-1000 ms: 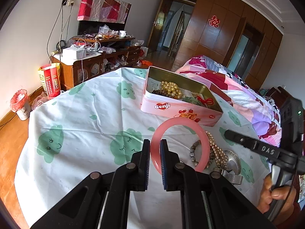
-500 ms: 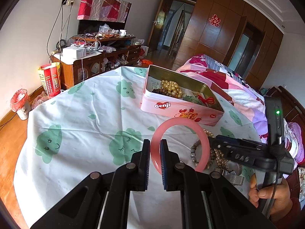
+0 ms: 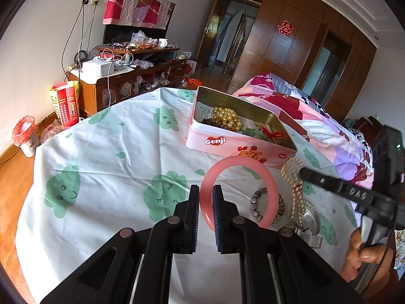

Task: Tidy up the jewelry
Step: 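Lift the pink bangle with the left gripper while the right gripper lifts the pearls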

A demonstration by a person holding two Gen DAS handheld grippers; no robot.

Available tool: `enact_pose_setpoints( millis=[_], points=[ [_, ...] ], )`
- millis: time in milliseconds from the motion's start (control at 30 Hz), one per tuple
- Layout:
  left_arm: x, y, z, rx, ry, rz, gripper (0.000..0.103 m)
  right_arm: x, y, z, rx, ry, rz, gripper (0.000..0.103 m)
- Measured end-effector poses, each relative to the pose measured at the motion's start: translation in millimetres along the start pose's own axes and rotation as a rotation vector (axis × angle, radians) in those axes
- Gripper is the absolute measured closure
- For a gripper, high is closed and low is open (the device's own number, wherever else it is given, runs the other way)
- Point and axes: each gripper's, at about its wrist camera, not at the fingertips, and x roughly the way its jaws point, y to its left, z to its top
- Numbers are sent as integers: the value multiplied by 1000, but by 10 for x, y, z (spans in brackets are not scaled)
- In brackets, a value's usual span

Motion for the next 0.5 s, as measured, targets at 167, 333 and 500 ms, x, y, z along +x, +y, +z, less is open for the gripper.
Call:
enact_pose_setpoints(
  millis=[167,333,500],
  points=[
    [8,-46,18,13,-3,-4,93,-119,21,107,14,-51,8,94],
    [-7,-57,115,8,-25,-8,93,-232,104,264,3,-96,37,94],
    [6,-74,124,14,-27,-10,93,-126,142,284,-61,-50,-46,73]
  ],
)
